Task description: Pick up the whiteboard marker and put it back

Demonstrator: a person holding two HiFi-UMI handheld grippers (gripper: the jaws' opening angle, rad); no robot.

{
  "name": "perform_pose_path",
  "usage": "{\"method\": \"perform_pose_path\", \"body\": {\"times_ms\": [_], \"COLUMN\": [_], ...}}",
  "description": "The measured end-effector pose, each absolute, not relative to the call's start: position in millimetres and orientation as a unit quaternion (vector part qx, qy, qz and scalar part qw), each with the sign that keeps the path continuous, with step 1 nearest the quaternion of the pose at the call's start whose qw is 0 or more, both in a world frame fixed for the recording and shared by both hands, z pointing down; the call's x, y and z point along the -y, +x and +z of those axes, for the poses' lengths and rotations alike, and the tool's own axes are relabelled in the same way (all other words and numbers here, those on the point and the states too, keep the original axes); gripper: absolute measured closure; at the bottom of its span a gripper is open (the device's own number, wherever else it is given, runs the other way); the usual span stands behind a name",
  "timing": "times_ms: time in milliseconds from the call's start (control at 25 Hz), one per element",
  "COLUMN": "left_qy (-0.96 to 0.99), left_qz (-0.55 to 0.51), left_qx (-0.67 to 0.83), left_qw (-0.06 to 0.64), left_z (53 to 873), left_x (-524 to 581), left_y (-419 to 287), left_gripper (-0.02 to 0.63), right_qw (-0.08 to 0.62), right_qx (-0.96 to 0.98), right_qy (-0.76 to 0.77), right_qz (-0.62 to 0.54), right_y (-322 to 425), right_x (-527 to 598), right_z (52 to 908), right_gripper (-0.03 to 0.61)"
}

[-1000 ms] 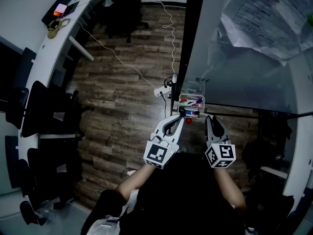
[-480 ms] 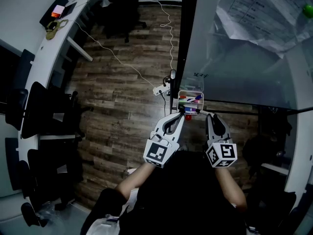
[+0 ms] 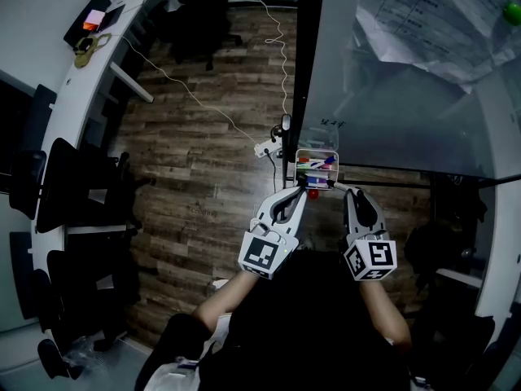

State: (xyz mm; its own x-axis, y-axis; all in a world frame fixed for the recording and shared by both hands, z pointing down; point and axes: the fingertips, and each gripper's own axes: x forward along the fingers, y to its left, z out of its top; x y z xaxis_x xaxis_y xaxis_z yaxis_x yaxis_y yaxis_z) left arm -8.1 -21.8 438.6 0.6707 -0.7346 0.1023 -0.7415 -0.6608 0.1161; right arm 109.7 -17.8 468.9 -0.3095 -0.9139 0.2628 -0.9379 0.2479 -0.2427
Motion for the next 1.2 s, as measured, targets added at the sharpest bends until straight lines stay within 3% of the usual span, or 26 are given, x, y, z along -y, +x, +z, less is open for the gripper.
{"method": "perform_pose_path", "body": {"times_ms": [1200], "left_qy": [0.904], "left_qz": [0.006], "left_qx": [0.420], "left_qw": [0.083], "left_z": [427.1], "left_x": [23.9], "left_y": [-9.6], "left_gripper": [0.606], "right_qw": [-0.002], "right_qx": [0.799], "right_qy": [0.584], "right_qz": [0.144], "right_y": [115.2], "right_x": [-2.6], "right_z": [427.2], "right_gripper": [0.502]}}
